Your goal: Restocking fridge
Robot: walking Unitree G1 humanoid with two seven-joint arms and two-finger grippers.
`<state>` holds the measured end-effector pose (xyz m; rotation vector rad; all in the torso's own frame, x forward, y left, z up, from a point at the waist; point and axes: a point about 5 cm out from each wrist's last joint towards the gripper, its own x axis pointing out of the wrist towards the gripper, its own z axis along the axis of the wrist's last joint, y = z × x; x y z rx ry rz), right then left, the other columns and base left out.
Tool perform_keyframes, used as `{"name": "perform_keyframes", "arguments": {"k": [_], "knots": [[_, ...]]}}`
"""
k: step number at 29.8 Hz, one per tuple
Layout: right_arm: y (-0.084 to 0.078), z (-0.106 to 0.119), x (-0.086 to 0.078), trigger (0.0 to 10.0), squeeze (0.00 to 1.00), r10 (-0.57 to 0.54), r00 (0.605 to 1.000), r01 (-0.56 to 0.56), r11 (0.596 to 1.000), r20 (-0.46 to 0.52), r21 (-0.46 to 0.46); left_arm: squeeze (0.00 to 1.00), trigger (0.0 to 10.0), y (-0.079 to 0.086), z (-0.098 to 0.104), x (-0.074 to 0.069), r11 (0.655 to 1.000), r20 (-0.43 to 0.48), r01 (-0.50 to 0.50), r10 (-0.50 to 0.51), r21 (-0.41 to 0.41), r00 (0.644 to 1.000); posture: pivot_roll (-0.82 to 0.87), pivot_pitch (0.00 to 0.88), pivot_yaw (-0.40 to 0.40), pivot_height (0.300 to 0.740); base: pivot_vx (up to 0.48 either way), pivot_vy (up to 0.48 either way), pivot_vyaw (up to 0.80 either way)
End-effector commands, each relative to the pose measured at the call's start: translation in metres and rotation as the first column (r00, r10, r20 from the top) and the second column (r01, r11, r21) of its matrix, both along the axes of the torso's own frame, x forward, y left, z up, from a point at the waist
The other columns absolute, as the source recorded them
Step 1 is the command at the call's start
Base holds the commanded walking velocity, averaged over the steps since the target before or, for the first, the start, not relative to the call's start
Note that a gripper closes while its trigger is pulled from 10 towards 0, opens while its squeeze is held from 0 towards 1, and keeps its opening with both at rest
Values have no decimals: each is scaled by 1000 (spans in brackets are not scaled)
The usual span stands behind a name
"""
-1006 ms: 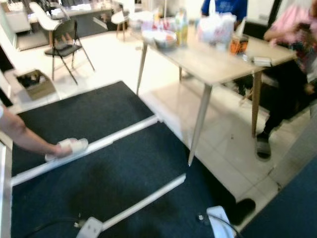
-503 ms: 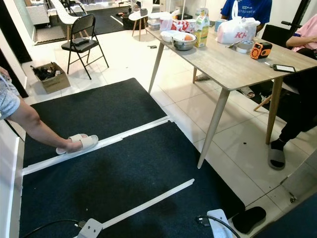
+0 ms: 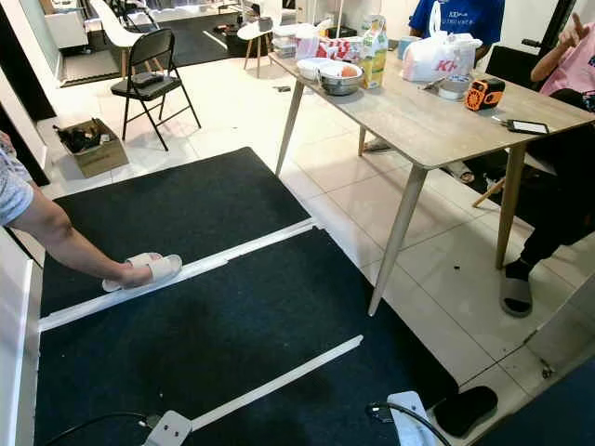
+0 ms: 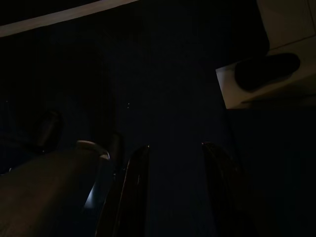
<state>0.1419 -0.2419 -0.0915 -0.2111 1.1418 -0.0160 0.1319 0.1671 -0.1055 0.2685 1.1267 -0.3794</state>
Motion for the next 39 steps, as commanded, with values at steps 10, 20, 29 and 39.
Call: {"name": "perform_keyframes", "arguments": {"k": [10,20,29,39], "knots": [[0,-1,-4,10000,0,-27,1000,27,1000,-5,8,0,10000,-4,-7,-22,1000,-93,6,-7,-13,996,-18,0,23,740,0,0,0],[0,-1,-4,10000,0,-27,1000,27,1000,-5,7,0,10000,-4,-8,-23,1000,-95,6,-7,-14,995,-16,0,24,740,0,0,0],[0,-2,-5,10000,0,-27,1000,28,1000,-9,8,0,10000,-4,-8,-24,1000,-97,8,-9,-14,995,-16,0,24,740,0,0,0],[0,-2,-5,10000,0,-28,1000,28,1000,-9,10,0,10000,-5,-8,-25,1000,-103,14,-16,-20,995,-16,0,24,740,0,0,0]]}}
